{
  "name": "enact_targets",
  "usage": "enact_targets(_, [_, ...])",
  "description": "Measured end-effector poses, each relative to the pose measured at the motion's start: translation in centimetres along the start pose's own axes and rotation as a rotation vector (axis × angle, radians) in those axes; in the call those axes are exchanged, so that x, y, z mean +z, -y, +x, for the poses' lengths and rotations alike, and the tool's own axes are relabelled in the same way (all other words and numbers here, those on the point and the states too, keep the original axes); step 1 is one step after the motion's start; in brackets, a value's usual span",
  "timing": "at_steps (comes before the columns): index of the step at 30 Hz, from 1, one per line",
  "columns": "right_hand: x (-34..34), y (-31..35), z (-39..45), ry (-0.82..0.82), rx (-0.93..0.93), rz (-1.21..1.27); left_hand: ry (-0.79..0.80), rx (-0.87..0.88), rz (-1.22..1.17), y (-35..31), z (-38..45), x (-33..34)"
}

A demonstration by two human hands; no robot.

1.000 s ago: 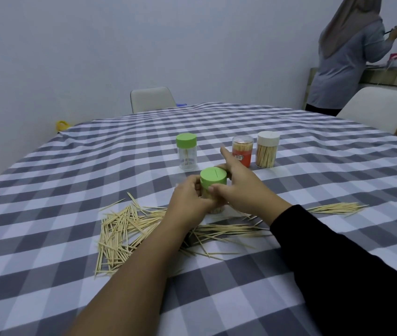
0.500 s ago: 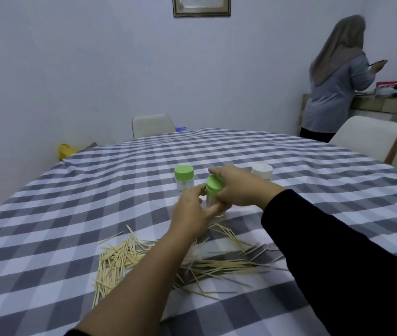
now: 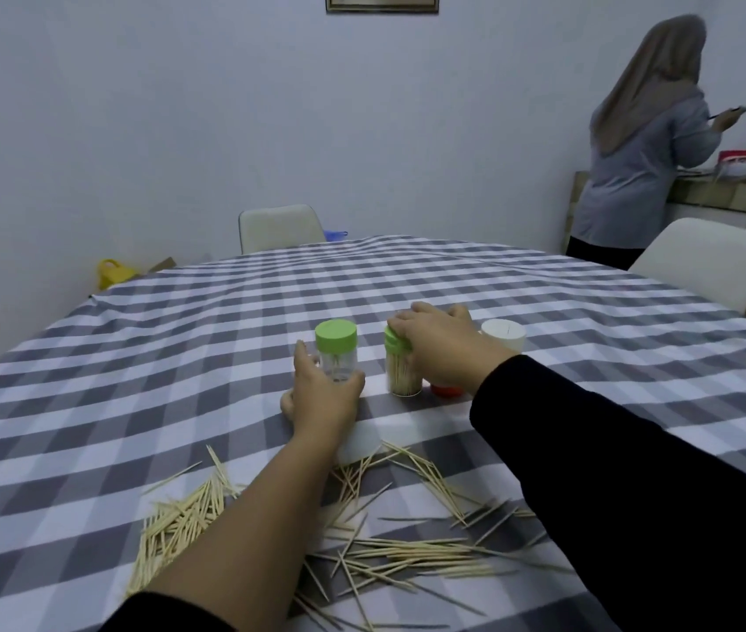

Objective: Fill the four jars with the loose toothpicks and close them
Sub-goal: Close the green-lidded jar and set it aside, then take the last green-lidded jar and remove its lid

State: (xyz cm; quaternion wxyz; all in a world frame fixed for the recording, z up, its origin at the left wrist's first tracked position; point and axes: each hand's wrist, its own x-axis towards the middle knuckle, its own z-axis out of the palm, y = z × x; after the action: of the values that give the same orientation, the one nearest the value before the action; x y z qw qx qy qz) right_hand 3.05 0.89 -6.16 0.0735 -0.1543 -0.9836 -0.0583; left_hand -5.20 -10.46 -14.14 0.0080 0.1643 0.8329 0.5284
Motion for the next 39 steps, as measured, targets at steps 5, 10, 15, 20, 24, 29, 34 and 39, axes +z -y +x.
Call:
enact_targets(5, [0.4, 0.4, -1.2, -0.077, 0.010, 0.014, 0.032, -0.009, 0.019, 0.4, 0.5, -0.6])
enact_targets(10, [-1.2, 1.4, -4.2, -0.163, 0.043, 0.271, 0.036, 0.031, -0.095, 0.7, -1.4, -2.7])
enact_targets(15, [-2.7, 2.7, -8.4, -0.023, 0.008, 0.527, 0.208, 0.103, -0.204, 0.0, -5.8, -5.1])
enact_targets(20, [-2.6, 3.7, -10.7, 0.033, 0.014, 0.538, 0.389, 0.120, -0.137, 0.1, -9.4, -5.3])
enact_targets(24, [-1.6, 4.3, -11.7, 0.054, 0.040, 0.546, 0.406, 0.151, -0.097, 0.7, -10.6, -4.4])
enact_targets(29, [-1.1, 4.8, -12.7, 0.060, 0.025, 0.494, 0.361, 0.197, -0.020, 1.4, -11.6, -3.9])
enact_targets(34, [-1.5, 5.0, -13.1, 0.070, 0.036, 0.459, 0.364, 0.242, 0.041, 1.1, -11.7, -4.1])
enact_targets(39, [-1.5, 5.1, -12.8, 0.102, 0.081, 0.450, 0.364, 0.232, 0.104, 1.6, -11.9, -4.1])
